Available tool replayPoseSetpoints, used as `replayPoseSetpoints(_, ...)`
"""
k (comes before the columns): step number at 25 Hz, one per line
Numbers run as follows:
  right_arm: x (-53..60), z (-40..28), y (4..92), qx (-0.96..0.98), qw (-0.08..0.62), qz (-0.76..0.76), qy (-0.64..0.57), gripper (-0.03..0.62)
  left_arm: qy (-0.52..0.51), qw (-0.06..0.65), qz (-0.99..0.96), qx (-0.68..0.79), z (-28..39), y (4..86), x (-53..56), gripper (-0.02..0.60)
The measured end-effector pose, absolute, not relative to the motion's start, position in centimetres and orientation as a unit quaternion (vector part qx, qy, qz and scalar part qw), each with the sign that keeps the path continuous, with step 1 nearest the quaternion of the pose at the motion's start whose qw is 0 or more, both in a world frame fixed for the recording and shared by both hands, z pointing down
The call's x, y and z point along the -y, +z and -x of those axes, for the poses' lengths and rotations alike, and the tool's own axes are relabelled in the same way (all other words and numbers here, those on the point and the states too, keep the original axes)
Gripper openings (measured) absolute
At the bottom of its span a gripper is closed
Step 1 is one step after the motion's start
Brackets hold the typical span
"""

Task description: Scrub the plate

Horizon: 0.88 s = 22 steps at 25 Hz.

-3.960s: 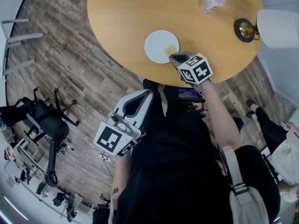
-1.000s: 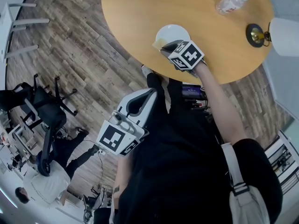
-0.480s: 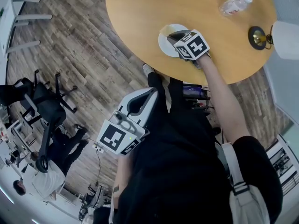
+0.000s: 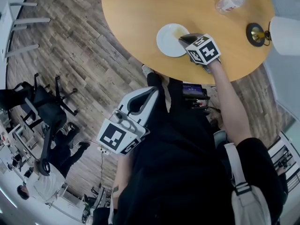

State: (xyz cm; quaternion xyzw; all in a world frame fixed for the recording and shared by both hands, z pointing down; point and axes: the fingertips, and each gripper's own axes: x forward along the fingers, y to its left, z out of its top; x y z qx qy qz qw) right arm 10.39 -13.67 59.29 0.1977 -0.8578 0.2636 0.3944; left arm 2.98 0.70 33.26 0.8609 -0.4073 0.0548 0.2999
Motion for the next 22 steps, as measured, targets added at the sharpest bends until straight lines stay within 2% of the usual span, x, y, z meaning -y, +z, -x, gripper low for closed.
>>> replayPoseSetpoints(9,9.1,-10.9,58.9,0.857,0.407,-0.168,0.267,0.026,0.057,0.300,-0.864,0.400,-3.5,33.3,-0.4,0.012)
replayPoseSetpoints(22,6.9,-4.4,58.5,0.879,0.389,-0.101,0.257,0.026,0.057,0.300,-0.862,0.405,-3.5,33.2,-0.4,0.012)
